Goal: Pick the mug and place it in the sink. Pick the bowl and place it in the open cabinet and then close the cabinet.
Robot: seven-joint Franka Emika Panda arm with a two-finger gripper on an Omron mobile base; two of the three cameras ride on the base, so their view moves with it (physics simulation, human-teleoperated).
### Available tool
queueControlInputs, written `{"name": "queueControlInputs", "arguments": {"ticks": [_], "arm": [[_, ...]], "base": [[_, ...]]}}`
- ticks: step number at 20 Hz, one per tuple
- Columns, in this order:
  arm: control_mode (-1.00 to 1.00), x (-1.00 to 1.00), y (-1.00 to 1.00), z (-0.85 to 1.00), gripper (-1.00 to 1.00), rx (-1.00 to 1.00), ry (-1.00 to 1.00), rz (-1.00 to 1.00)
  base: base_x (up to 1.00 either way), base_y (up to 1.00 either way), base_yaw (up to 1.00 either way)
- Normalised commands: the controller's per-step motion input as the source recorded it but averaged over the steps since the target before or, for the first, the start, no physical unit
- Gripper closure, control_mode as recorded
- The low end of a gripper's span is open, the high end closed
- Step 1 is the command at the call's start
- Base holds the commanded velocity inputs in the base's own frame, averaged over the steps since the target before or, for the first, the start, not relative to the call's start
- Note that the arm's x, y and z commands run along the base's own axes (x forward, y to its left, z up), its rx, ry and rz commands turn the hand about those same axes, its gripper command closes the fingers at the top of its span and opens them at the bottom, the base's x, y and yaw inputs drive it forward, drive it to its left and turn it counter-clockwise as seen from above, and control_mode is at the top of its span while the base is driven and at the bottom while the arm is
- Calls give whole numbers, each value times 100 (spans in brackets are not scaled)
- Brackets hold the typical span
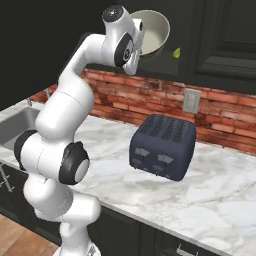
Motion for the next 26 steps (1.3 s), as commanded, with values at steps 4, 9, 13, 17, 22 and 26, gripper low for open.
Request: {"name": "queueControlInputs", "arguments": {"ticks": [4,9,13,17,22,26], "arm": [[-100,2,0,0,-100,0,8,0],[-100,0,0,0,-100,0,0,0],[-100,1,0,5,-100,0,-11,0],[-100,0,6,4,-100,-1,-21,5],[-100,0,0,6,-100,0,-21,3],[-100,-12,0,20,-100,-1,-10,2]], "base": [[0,0,0],[0,0,0],[0,0,0],[0,0,0],[0,0,0],[0,0,0]]}}
